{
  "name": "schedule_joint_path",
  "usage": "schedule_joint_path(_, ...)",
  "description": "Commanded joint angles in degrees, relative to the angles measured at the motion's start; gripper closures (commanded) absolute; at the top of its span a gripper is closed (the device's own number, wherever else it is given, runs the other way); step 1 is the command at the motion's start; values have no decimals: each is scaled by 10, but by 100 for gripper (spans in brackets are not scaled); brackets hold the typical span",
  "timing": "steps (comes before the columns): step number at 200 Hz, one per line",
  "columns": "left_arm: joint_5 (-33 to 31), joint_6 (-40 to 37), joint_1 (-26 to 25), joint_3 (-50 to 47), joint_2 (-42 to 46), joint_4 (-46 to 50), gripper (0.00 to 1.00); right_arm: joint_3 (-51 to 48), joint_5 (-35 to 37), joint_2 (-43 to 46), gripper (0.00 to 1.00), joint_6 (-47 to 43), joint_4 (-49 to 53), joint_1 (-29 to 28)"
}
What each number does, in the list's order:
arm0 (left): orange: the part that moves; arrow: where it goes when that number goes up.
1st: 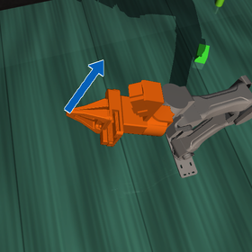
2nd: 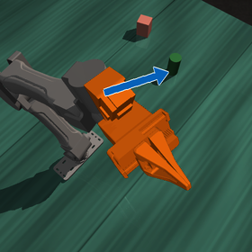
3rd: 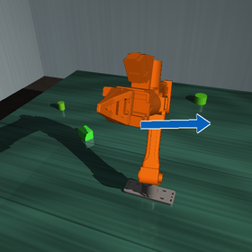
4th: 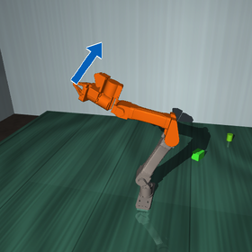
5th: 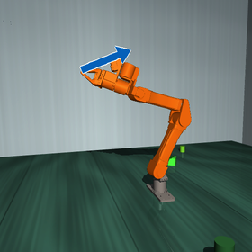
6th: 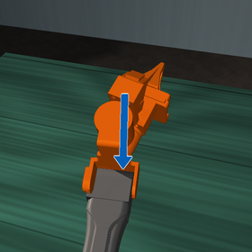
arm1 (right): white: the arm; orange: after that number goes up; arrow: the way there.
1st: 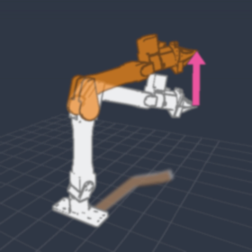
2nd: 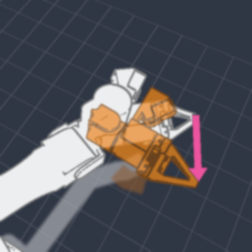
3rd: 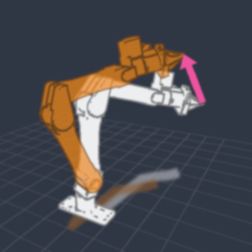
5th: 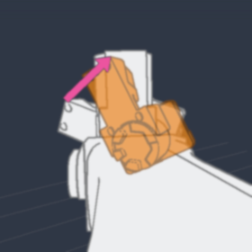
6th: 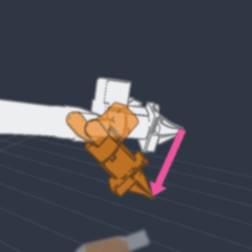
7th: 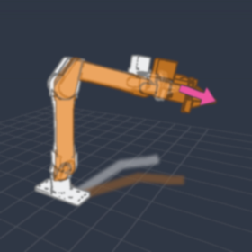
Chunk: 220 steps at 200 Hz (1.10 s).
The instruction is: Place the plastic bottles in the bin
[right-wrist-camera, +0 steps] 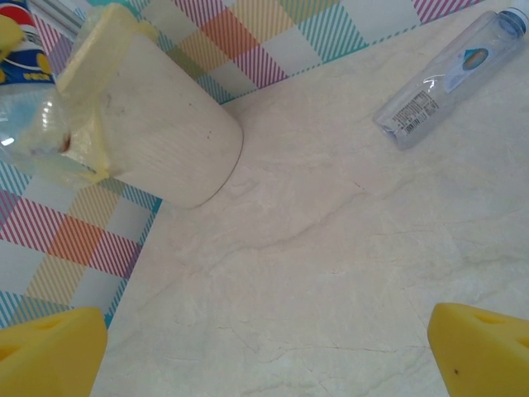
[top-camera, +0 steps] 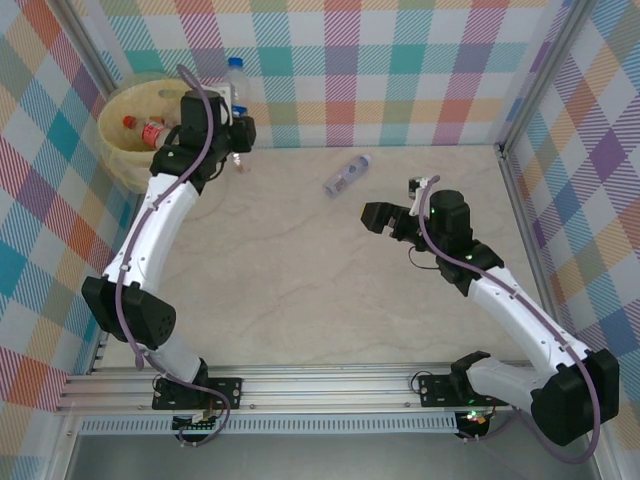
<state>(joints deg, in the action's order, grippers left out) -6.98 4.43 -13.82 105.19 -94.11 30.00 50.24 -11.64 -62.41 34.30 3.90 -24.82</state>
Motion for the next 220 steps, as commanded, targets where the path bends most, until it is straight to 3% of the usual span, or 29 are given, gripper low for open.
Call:
schedule_joint_path(1,-91,28,24,29,12,-28,58,-11,-3,15,0,9,-14,-1)
schedule_joint_path(55,-176,90,95,95,-10,-56,58,-5,-14,-2,0,18,-20,-1)
schedule_joint_path(133,-147,107,200,186,-97,-16,58,-8,-8,15,0,40,10,-2)
schedule_joint_path(164,-109,122,220,209,-134,12,57,-20,2,20,0,48,5,-2)
schedule_joint_path(196,-116,142,223,209,-164,37,57,-15,-4,10,0,57,3,-3)
schedule_joint_path(208,-109,154,222,216,-175,53,54,-12,-6,6,0,56,6,-4)
schedule_joint_path(220,-102,167,223,222,-181,73,44,-9,-7,4,0,54,10,-3)
